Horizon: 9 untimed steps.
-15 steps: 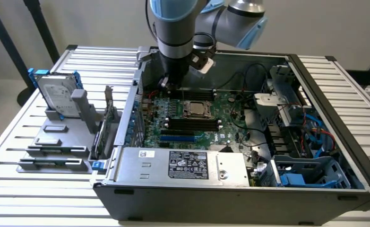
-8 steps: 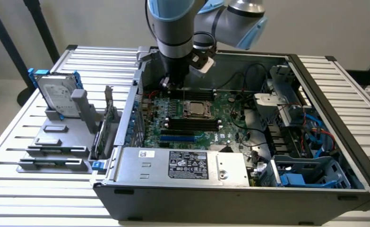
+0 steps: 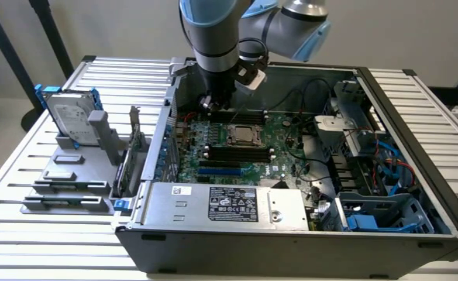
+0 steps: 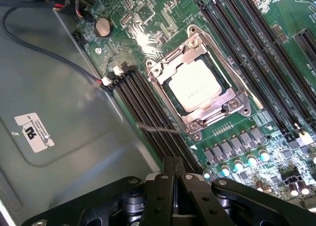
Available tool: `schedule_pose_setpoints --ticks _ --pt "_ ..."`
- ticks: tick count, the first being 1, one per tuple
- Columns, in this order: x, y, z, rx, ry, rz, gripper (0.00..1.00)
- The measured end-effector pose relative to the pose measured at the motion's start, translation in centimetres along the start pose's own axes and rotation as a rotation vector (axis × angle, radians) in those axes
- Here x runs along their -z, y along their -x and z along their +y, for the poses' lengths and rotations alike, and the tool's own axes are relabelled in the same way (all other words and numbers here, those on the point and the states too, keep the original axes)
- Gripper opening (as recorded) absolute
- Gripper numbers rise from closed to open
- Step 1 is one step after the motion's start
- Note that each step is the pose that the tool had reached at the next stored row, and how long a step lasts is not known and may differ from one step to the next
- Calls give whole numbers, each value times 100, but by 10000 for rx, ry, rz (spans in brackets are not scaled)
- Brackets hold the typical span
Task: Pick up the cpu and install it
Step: 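Install the first cpu locking lever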
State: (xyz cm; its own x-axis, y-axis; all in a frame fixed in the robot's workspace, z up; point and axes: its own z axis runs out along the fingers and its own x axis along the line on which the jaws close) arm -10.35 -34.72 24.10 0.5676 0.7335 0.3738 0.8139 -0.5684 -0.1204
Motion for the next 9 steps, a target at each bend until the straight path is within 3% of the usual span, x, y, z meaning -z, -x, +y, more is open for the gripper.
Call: schedule_pose_setpoints --ticks 4,7,9 --pt "-2 0 2 -26 78 28 11" --pt "-6 -3 8 -30 107 -2 11" --pt "-18 1 10 -18 158 -52 11"
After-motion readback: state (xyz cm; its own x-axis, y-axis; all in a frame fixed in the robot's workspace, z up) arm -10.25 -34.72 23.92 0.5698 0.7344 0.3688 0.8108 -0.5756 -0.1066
